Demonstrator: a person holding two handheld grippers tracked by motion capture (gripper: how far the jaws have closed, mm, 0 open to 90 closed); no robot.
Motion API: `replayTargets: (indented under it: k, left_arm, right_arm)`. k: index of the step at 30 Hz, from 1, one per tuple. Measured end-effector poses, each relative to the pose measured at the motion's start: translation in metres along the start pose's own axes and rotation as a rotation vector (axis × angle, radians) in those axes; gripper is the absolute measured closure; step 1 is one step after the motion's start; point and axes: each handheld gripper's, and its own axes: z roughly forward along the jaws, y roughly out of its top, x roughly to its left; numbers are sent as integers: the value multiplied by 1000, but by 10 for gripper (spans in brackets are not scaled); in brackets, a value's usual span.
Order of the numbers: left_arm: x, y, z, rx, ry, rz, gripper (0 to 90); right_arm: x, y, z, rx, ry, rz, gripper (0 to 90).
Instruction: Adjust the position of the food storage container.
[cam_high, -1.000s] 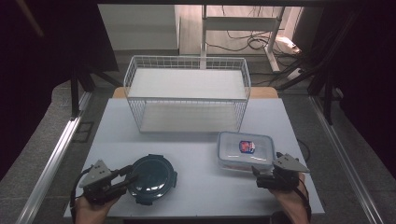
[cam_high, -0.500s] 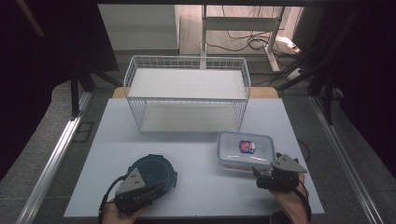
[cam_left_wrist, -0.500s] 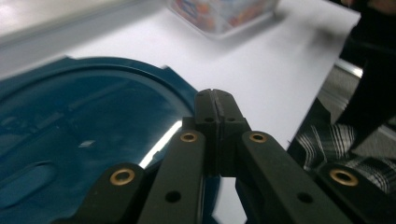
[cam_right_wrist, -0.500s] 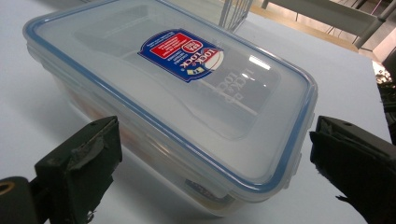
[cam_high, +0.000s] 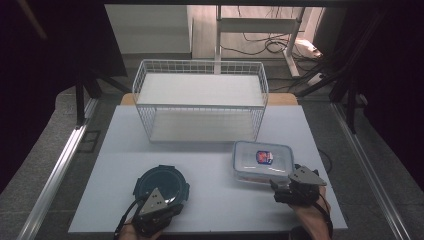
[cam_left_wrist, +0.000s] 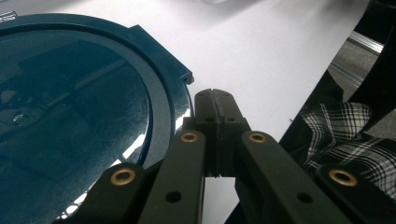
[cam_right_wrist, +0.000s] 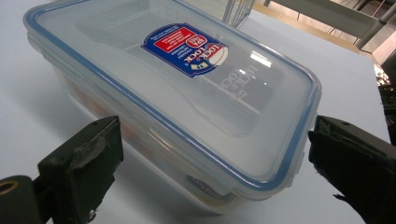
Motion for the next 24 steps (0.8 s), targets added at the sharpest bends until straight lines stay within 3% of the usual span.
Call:
replayTargets:
  k: [3,10,12,19,22,24]
  left_arm:
    - [7,0,-1,-8,-9,-15,900]
    - [29,1,-2,-21,42,-34,900]
    - [40,1,-4,-24,60,-50,900]
    - [58,1,-6,-37,100,-91,900]
    - [59,5,-3,-36,103,-115,900]
    - [56,17,2,-42,133,-93,900]
  right_arm:
    - [-1,0,0,-1,-2,3,31]
    - [0,0,1,8,0,-5,36]
    - [0,0,0,7,-3,-2,37]
    - [0,0,1,7,-2,2,45]
    - [0,0,1,10,-1,0,46]
    - [1,0,2,13,-13,-4,56]
